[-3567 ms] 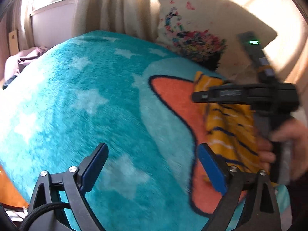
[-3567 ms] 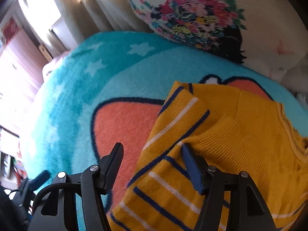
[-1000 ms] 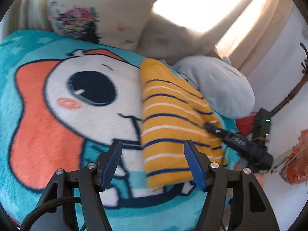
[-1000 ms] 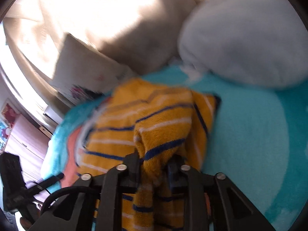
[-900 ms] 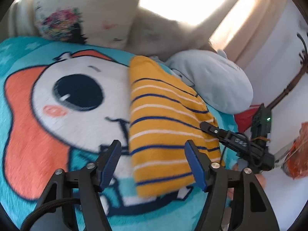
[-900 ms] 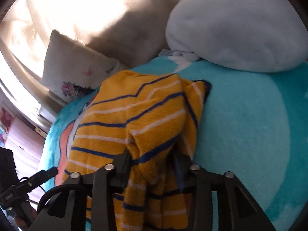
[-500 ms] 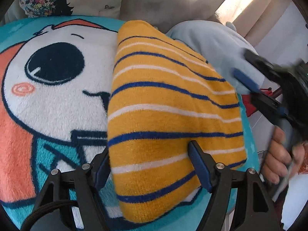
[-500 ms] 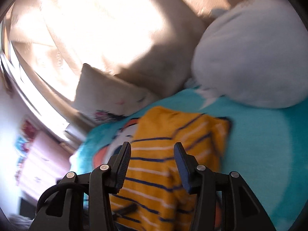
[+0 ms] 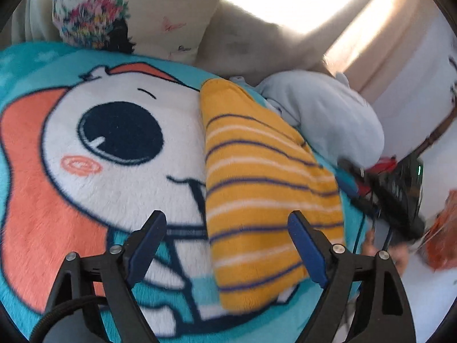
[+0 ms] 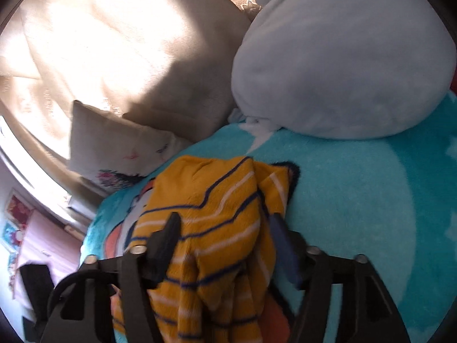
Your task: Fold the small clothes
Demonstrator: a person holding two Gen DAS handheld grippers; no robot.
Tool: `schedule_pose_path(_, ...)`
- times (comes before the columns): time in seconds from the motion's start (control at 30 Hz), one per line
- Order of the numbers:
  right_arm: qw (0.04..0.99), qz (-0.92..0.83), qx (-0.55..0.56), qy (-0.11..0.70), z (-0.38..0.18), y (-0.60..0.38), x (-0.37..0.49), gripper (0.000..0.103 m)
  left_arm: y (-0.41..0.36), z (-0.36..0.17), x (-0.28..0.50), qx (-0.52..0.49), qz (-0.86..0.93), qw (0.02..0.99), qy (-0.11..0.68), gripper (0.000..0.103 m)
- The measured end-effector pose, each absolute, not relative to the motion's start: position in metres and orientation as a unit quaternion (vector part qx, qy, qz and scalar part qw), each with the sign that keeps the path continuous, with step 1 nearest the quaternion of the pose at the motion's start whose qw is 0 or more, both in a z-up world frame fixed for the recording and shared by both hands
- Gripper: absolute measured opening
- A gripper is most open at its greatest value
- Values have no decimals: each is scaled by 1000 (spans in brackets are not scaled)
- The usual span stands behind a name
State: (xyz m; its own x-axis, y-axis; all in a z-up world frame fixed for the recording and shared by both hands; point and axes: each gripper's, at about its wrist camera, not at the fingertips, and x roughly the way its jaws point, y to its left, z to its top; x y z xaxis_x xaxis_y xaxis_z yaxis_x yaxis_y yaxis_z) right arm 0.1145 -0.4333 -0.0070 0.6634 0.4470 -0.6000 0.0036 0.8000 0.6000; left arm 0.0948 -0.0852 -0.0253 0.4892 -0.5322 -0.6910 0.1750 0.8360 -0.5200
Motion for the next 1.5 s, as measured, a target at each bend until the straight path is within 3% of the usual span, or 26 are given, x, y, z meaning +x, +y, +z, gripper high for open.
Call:
schedule_pose_path(0.23, 849, 114, 286, 428, -38, -433, 139, 82, -96, -55, 152, -229, -270, 784, 510, 90)
schedule_pose_path(0.33, 849, 111, 280, 433, -51, -429, 147, 91, -110, -64, 160, -235, -300, 766, 517, 95)
schedule_pose_path(0.4, 845, 129, 294, 428, -57, -427, 148, 90, -123, -63, 159, -231, -327, 757, 517, 95)
schedule_pose_path(0.47, 831, 159, 318, 429, -54, -423, 147, 54, -130, -57, 149, -218, -331, 766, 507, 91)
schedule_pose_path(0.57, 834, 172, 325, 411, -35, -415, 145, 41, -128, -43, 144, -210, -323, 779, 494, 78)
schedule_pose_path(0.63, 833, 194, 337, 393, -19, -409, 146, 39, -119, -29, 146, -221, -320, 783, 485, 77)
schedule_pose_path(0.77, 843, 218, 336, 360, 2, -397, 156, 39, -104, -2, 154, -207, -300, 805, 468, 77)
schedule_pose_path(0.9, 840, 195, 337, 378, -21, -393, 172, 40, -93, -1, 160, -170, -237, 830, 476, 77)
schedule_pose_path(1.03, 843, 140, 316, 412, -51, -395, 169, 54, -91, -27, 150, -126, -200, 830, 506, 77)
schedule_pose_path(1.33, 875, 206, 288, 329, 21, -376, 124, 54, -78, -40, 115, -166, -193, 829, 498, 77)
schedule_pose_path(1.5, 830, 219, 327, 395, -22, -360, 140, 54, -67, -18, 87, -162, -165, 858, 458, 78)
